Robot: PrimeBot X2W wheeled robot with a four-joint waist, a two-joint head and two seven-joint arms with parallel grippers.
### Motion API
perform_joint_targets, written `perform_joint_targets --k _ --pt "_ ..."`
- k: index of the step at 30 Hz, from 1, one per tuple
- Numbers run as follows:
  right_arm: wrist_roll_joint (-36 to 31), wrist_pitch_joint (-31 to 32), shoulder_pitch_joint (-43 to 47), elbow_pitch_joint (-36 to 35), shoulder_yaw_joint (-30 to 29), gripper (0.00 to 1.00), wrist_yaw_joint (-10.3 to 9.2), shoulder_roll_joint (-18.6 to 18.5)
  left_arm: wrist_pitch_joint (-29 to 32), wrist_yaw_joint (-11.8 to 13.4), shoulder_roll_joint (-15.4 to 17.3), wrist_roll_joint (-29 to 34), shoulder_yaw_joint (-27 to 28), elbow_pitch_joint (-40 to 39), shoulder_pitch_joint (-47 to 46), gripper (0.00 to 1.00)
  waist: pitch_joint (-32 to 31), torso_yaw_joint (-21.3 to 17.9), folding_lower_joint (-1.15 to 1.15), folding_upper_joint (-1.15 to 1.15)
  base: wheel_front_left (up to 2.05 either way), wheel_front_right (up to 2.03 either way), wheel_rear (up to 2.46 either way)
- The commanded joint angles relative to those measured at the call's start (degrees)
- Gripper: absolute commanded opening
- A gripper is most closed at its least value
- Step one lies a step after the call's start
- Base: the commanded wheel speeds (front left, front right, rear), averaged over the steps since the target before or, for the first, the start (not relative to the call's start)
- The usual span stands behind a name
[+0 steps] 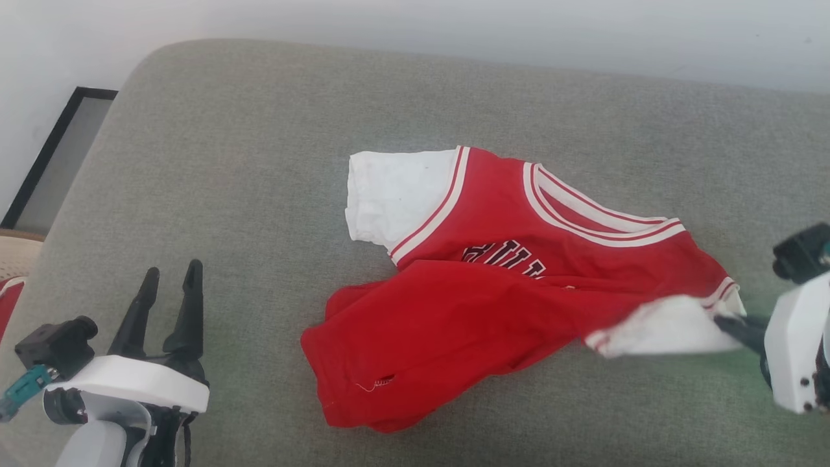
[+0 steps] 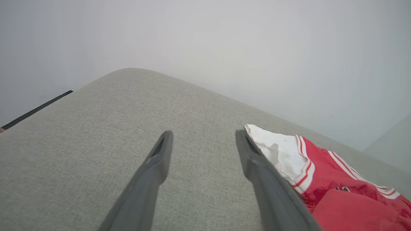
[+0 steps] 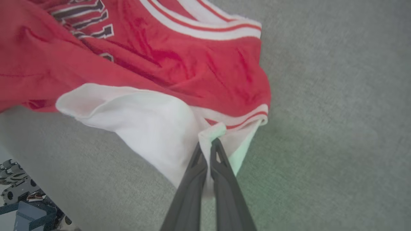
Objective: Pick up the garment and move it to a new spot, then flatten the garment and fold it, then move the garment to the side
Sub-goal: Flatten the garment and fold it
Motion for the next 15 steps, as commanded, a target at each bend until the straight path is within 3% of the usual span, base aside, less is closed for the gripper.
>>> perform_joint_targets --k 1,6,7,8,9,10,15 --pt "0.2 0.1 1.7 0.1 -0.5 0.0 0.0 -0.2 -0.4 0.1 0.1 0.0 0.2 -0.1 0.1 1.0 0.0 -0.2 0.0 0.0 0.0 0.0 0.0" --pt "-1.1 -0.6 3.6 3.6 -0.9 0.0 0.0 1.5 -0.1 0.4 0.4 0.0 0.0 0.1 -0.5 1.0 -0.4 -0.5 0.0 0.0 0.0 0.0 0.0" --pt "-1.6 -1.0 3.4 4.5 -0.9 0.05 0.0 2.0 0.0 0.5 0.5 0.0 0.1 0.1 -0.5 1.0 -0.5 -0.5 0.0 0.0 0.0 0.0 0.0" --pt "-2.1 -1.6 3.0 5.5 -0.9 0.45 0.0 2.6 0.0 0.5 0.6 0.0 0.0 0.2 -0.4 1.0 -0.7 -0.6 0.0 0.0 0.0 0.0 0.0" --pt "-2.5 -1.9 2.7 6.3 -0.8 0.95 0.0 3.2 0.0 0.5 0.7 0.0 0.1 0.3 -0.3 1.0 -0.9 -0.6 0.0 0.0 0.0 0.0 0.0" --pt "-2.6 -2.2 2.5 7.2 -0.7 1.0 0.0 3.8 0.0 0.6 0.9 0.2 0.0 0.3 -0.1 1.0 -1.2 -0.6 0.0 0.0 0.0 0.0 0.0" --pt "-3.8 -3.5 1.6 9.3 -0.9 1.0 0.0 5.3 0.0 0.9 1.4 0.6 0.1 0.4 1.0 1.0 -2.2 -0.6 0.0 0.0 0.0 0.0 0.0"
